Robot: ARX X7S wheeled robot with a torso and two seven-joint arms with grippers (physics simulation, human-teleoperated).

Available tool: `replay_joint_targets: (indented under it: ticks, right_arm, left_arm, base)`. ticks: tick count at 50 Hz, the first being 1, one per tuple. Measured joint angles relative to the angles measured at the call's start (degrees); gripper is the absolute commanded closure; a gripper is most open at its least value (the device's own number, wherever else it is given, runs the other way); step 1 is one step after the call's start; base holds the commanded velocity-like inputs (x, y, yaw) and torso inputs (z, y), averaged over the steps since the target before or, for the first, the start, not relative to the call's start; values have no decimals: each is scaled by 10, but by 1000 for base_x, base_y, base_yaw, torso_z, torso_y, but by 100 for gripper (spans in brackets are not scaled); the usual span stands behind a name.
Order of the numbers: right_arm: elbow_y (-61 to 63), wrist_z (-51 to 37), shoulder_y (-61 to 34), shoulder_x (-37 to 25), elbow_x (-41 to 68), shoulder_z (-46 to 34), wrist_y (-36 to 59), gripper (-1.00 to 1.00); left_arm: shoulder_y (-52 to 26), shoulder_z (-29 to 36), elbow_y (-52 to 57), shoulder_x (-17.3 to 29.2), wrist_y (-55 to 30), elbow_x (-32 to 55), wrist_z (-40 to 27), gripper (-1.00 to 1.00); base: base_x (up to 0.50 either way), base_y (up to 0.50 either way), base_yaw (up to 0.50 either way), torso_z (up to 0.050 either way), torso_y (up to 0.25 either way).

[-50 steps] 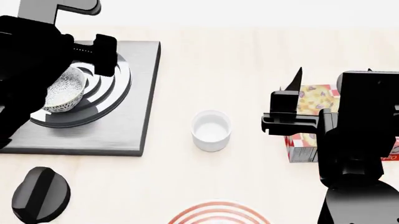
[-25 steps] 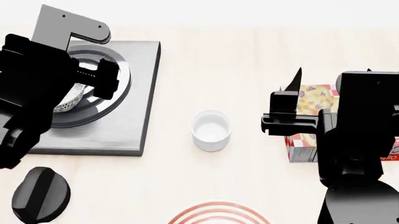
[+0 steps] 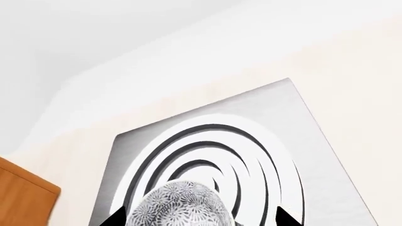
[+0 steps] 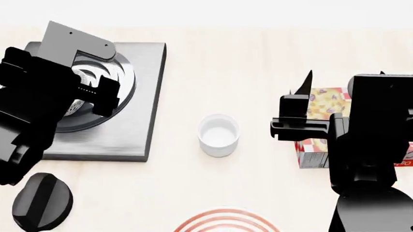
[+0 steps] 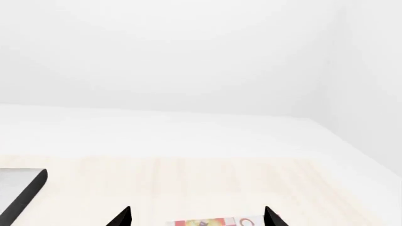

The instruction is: Pick the akita bowl on the stove and place it on the plate.

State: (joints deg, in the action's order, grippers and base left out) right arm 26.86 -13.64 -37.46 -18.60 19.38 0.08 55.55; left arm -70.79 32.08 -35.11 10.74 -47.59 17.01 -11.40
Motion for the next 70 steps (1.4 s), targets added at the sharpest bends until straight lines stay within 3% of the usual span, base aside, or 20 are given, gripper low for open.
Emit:
replay_joint_targets:
  ticks: [70]
  right_arm:
    - [-3,-10,1,-8,11,-6,-6,-100]
  left_arm:
    - [23,36,-16,17,-18,-3,2,-100]
  base:
    - [0,0,0,0,0]
